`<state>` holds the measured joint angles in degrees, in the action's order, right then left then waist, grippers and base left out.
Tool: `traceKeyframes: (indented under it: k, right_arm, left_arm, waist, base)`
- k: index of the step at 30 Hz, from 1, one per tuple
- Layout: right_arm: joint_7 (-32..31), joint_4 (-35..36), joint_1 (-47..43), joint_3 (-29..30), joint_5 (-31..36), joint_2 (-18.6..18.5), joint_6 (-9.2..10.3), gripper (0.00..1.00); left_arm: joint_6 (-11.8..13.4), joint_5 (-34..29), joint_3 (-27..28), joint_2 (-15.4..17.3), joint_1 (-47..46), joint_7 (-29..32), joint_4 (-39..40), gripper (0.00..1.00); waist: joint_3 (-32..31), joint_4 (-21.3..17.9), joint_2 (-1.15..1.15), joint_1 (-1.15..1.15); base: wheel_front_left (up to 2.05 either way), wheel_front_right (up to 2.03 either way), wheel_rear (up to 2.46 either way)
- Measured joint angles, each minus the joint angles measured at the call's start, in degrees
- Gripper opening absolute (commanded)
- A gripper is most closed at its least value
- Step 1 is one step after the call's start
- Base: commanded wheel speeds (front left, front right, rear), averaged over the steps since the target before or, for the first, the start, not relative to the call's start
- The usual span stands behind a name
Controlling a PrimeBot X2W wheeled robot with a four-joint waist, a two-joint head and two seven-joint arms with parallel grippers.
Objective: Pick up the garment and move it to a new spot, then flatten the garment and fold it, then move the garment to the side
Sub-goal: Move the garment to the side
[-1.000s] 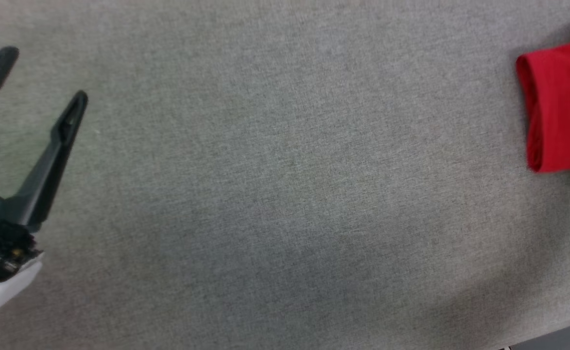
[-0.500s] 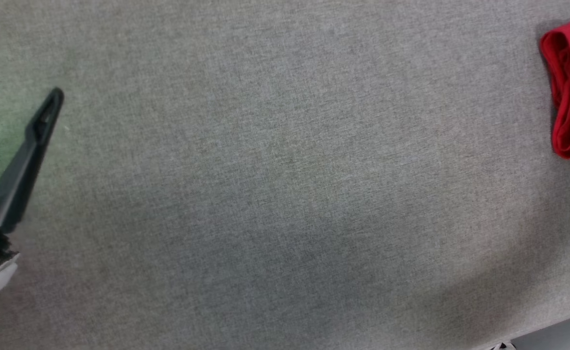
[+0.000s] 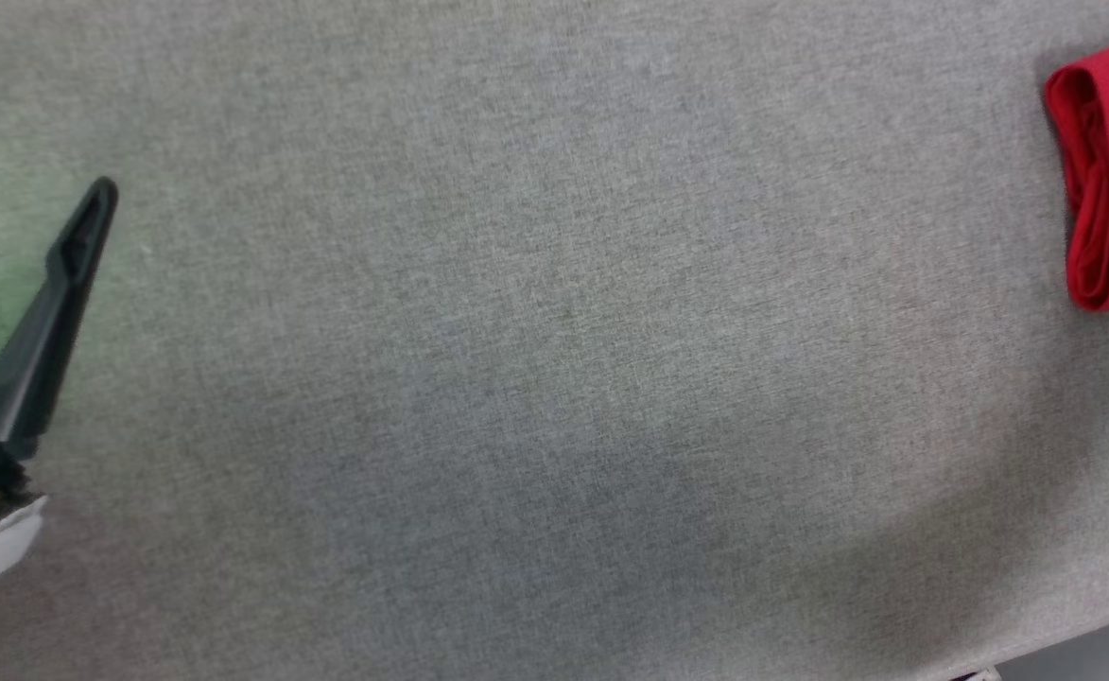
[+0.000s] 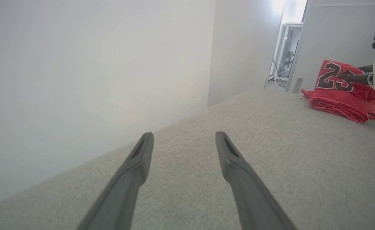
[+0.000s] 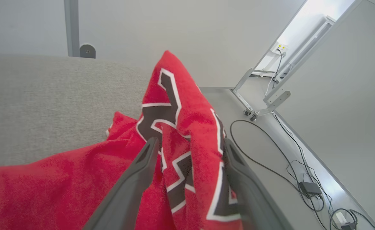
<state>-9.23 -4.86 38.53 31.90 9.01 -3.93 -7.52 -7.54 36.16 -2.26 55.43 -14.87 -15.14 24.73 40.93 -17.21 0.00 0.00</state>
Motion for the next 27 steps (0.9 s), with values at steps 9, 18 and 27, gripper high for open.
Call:
traceKeyframes:
  k: [9, 18, 27]
  right_arm:
    - [-1.99, 0.64, -0.49, -9.47, -0.94, -4.11, 0.00, 1.00]
    - [-5.00, -0.57, -1.15, -15.21, -2.72, -5.69, 0.00, 1.00]
    - [4.89, -10.69, -6.73, -19.78, -3.90, -0.87, 0.00, 1.00]
  left_arm:
    - [0.00, 0.76, -2.88, -7.17, -0.08, 0.00, -4.27, 1.00]
    - [0.00, 1.68, -5.38, -13.82, 0.30, 0.00, -10.96, 1.00]
    - [0.00, 2.87, -6.50, -20.54, 1.90, 0.00, -22.21, 1.00]
  waist:
    - [-5.06, 1.78, 0.00, 0.00]
    - [-10.63, 6.07, 0.00, 0.00]
    - [-16.61, 11.25, 0.00, 0.00]
  base:
    - [0.00, 0.00, 0.00]
    - [0.00, 0.00, 0.00]
    - [0.00, 0.00, 0.00]
